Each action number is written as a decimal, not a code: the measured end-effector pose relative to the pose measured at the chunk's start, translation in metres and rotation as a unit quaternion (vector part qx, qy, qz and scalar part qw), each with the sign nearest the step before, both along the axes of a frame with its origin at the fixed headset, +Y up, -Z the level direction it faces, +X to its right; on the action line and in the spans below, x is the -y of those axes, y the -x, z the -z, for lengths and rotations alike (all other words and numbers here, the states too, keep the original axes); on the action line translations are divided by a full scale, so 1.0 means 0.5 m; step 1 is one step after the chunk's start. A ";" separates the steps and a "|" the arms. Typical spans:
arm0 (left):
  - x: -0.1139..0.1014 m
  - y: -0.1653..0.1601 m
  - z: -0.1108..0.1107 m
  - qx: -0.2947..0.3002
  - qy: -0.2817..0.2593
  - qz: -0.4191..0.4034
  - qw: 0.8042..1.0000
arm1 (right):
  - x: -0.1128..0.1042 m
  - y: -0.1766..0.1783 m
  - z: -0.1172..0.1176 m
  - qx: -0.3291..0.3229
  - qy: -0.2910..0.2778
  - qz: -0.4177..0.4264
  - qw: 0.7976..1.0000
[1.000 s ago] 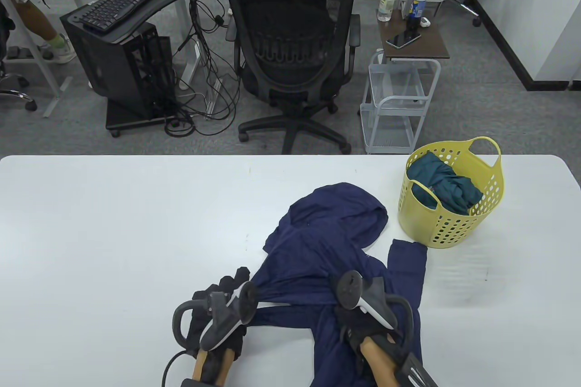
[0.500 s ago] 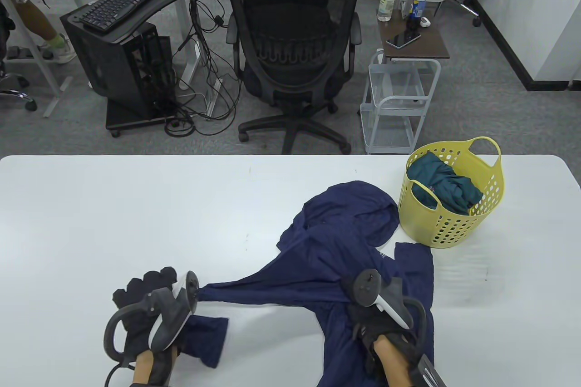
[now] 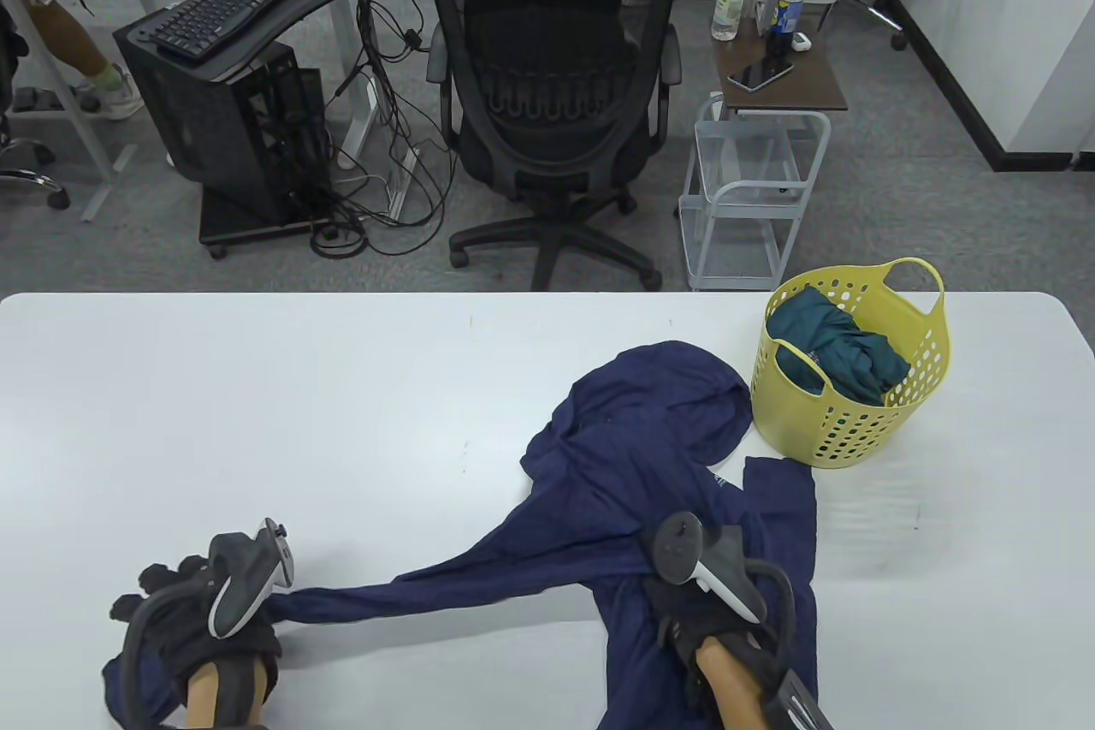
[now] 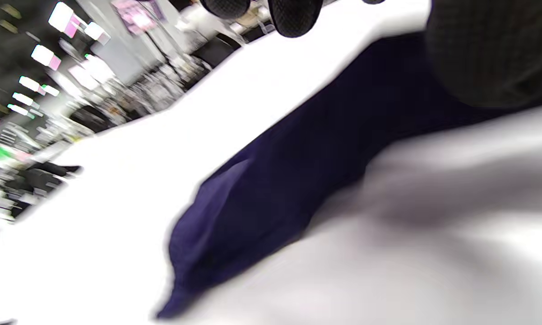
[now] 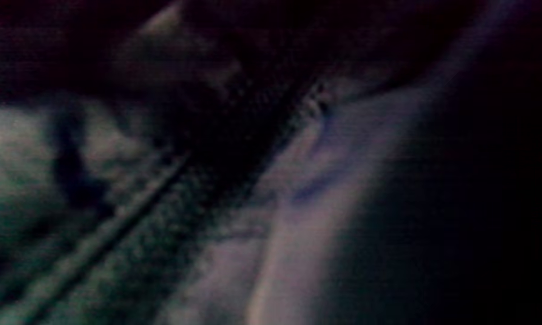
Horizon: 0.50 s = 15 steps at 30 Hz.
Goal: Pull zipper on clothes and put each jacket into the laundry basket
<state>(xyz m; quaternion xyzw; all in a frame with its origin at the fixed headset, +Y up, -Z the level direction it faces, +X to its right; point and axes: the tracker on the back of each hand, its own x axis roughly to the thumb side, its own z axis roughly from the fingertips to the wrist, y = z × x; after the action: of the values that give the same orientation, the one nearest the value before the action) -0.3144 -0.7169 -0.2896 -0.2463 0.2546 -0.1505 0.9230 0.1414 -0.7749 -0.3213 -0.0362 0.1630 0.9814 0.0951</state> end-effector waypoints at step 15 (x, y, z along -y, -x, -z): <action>-0.092 -0.436 0.012 0.247 -0.219 -0.207 0.921 | -0.130 -0.276 -0.031 0.181 -0.152 0.098 0.967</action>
<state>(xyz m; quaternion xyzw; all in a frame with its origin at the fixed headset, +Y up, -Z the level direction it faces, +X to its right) -0.0964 -0.6711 -0.2955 -0.0399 -0.0117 0.0475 0.9980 0.2793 -0.7101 -0.3059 -0.1823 -0.0048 0.9577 0.2226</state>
